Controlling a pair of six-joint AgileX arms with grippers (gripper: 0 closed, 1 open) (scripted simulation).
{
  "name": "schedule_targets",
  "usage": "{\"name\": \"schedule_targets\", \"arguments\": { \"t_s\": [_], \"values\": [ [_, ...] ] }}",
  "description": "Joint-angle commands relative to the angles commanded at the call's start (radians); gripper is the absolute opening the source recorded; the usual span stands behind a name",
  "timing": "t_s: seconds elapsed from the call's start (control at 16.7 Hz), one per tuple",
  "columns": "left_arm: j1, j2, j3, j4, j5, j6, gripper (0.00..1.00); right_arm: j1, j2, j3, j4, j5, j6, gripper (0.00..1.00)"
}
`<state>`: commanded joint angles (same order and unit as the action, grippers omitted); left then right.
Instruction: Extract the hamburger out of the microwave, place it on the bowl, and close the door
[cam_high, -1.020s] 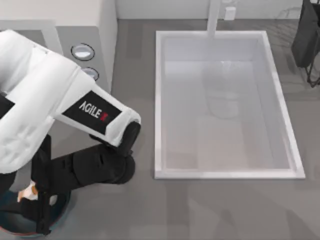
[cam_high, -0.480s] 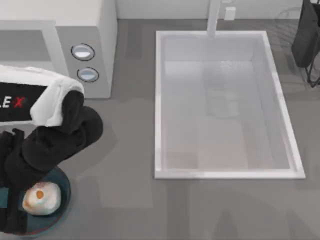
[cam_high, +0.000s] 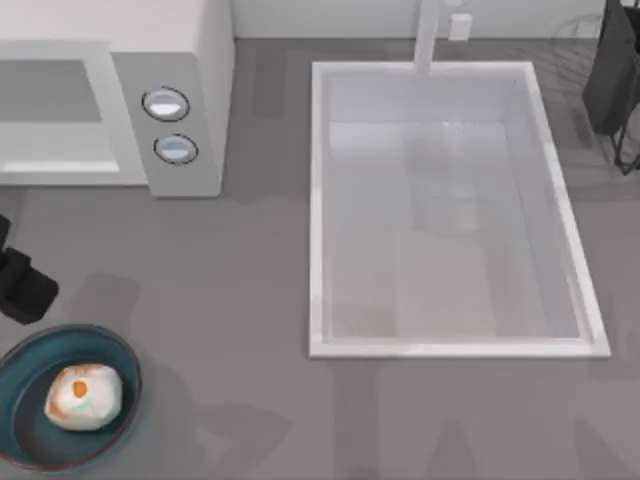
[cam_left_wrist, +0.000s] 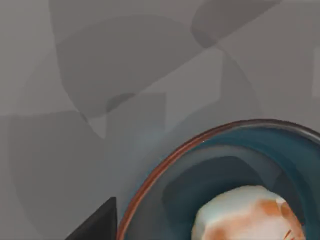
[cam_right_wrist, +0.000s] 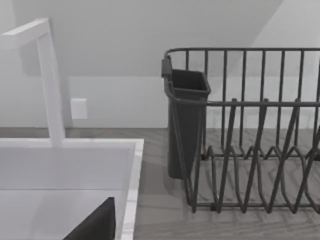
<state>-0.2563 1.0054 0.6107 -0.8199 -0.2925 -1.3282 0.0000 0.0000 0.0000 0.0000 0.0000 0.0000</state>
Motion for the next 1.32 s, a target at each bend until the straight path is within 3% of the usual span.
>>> {"name": "schedule_targets", "arguments": {
  "t_s": [0.3, 0.6, 0.84, 1.2, 1.32],
  "values": [
    [0.13, -0.499, -0.274, 0.362, 0.157, 0.674, 1.0, 0.0, 0.0, 0.0, 0.0, 0.0, 0.0, 1.0],
    [0.221, -0.861, -0.502, 0.67, 0.258, 1.132, 1.0, 0.0, 0.0, 0.0, 0.0, 0.0, 0.0, 1.0],
    [0.253, -0.99, -0.598, 0.803, 0.29, 1.305, 1.0, 0.0, 0.0, 0.0, 0.0, 0.0, 0.0, 1.0],
    [0.256, -1.005, -0.611, 0.82, 0.293, 1.328, 1.0, 0.0, 0.0, 0.0, 0.0, 0.0, 0.0, 1.0],
    [0.256, -1.005, -0.611, 0.82, 0.293, 1.328, 0.85, 0.0, 0.0, 0.0, 0.0, 0.0, 0.0, 1.0]
  ]
}}
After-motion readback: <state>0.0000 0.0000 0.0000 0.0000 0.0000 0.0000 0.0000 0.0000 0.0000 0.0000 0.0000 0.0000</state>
